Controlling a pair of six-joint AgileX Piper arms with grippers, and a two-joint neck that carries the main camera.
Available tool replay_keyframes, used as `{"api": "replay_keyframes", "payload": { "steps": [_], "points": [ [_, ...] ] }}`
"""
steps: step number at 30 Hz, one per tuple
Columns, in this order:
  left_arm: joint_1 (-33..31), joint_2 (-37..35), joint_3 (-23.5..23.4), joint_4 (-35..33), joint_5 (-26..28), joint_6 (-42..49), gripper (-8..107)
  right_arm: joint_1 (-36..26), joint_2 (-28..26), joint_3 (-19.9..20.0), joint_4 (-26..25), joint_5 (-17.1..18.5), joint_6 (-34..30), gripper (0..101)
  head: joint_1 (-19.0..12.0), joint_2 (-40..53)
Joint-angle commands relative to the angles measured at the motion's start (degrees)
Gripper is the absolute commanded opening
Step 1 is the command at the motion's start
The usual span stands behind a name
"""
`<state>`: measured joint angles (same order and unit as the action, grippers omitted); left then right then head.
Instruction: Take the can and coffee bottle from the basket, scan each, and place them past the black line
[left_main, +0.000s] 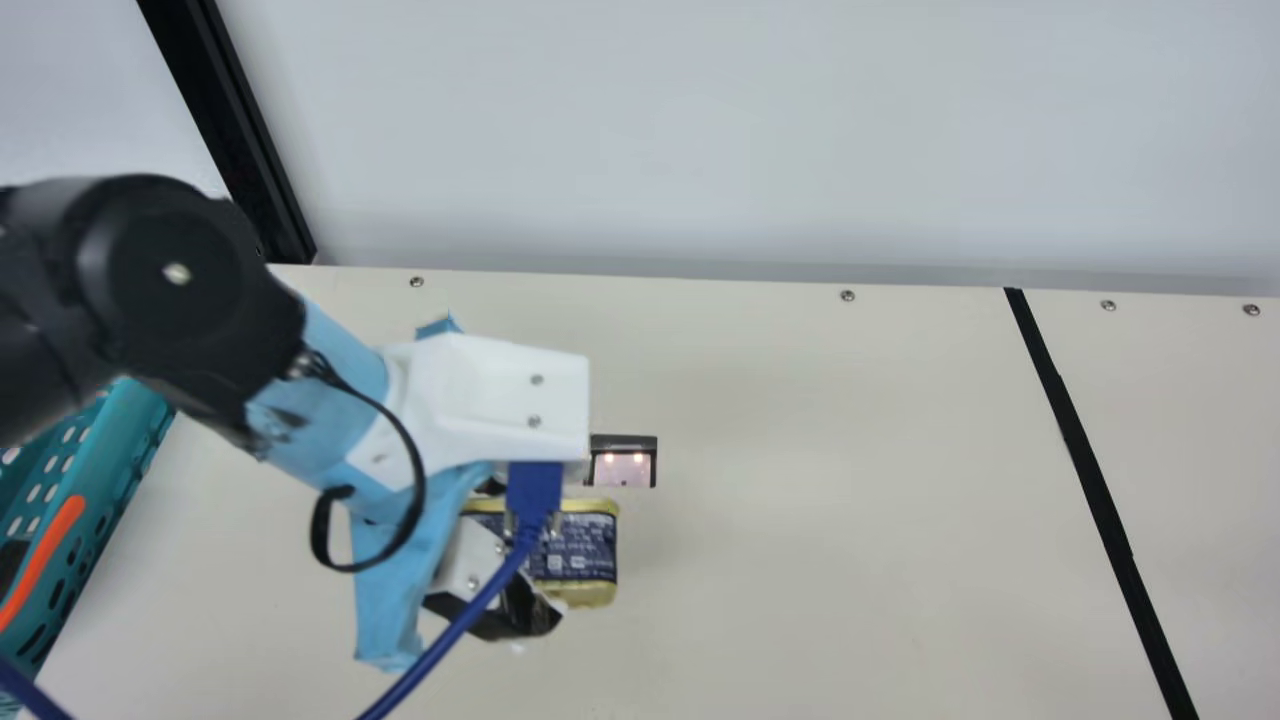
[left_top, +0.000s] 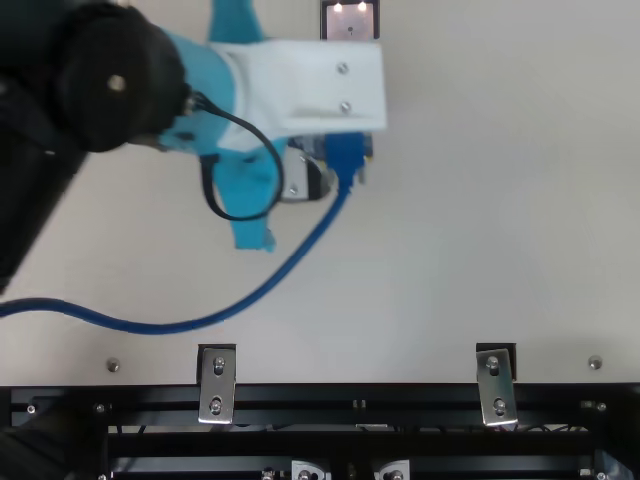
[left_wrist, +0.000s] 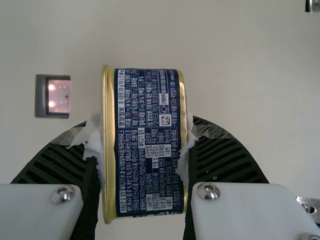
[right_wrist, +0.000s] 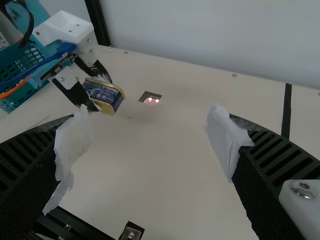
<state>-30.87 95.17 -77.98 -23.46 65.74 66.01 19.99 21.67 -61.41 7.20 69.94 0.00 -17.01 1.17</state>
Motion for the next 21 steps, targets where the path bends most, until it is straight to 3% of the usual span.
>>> {"api": "replay_keyframes", "payload": {
  "steps": [1, 21],
  "points": [
    [-0.54, 0.41, 0.69, -1.02, -0.98, 0.41, 10, 0.00, 0.00, 0.00, 0.00, 0.00, 0.00, 101, -0.18, -0.16],
    [-4.63, 8.94, 7.27, -10.27, -17.24, 5.01, 10, 0.00, 0.00, 0.00, 0.00, 0.00, 0.00, 101, -0.18, -0.16]
  ]
}}
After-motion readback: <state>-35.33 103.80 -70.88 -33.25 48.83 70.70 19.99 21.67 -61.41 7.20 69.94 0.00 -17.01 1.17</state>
